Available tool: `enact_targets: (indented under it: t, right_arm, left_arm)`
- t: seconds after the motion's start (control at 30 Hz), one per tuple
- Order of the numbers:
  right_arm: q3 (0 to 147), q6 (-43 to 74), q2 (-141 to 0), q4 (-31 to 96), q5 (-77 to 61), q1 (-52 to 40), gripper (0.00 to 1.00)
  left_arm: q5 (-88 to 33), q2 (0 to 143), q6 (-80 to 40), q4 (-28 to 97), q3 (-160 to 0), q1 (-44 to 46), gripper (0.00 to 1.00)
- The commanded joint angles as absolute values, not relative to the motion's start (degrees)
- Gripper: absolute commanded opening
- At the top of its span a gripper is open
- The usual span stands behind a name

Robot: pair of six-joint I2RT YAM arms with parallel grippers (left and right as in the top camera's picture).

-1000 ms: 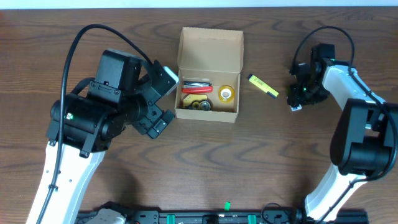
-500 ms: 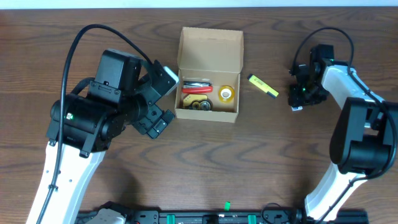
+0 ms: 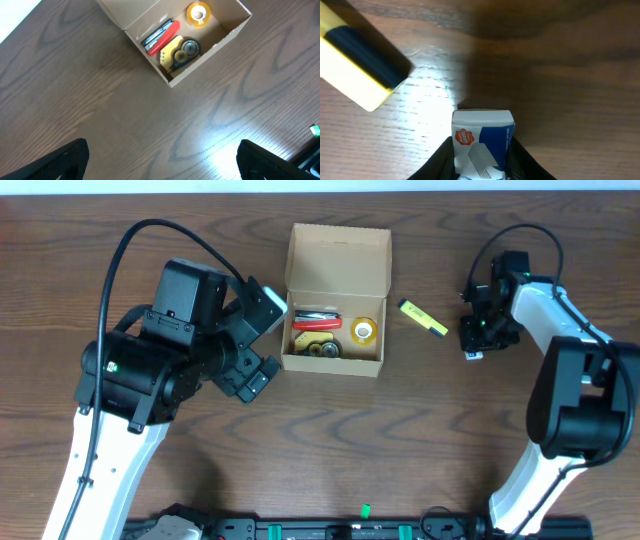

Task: Pack container
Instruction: 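Lower the right gripper onto the blue-white staples box and grasp it, then carry the staples box with the right gripper over the box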

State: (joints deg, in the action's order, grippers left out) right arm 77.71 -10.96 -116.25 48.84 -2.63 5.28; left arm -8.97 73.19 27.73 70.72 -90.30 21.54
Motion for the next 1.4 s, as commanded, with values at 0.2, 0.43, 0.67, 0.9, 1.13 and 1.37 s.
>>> enact_targets:
  t: [0.2,0.43,0.67,0.9,1.13,1.37]
  right_arm:
    - [90.5,-7.3,-117.7,56.9,-2.9,3.4,0.21]
    - [106.2,-7.3,-117.7,66.0,-3.0,-2.1,0.20]
    - [115.5,-6.2,-117.7,70.8,-3.5,-11.9,0.20]
    - [116.0,2.6,-117.7,73.3,-6.3,-21.4,0.22]
    - [116.0,13.4,-117.7,75.8,-8.6,-27.7,0.22]
    - [114.1,22.5,-117.7,78.4,-3.5,-31.6,0.21]
  left_arm:
    - [-8.8,73.1,28.3,70.9,-91.9,21.4,0.95]
    - [-8.8,73.1,28.3,70.9,-91.9,21.4,0.95]
    - [-8.8,73.1,28.3,70.9,-91.9,21.4,0.95]
    - [-8.8,73.1,28.3,70.9,-91.9,21.4,0.95]
    - [-8.8,73.1,28.3,70.9,-91.9,21.4,0.95]
    - [-8.8,73.1,28.3,70.9,-91.9,21.4,0.95]
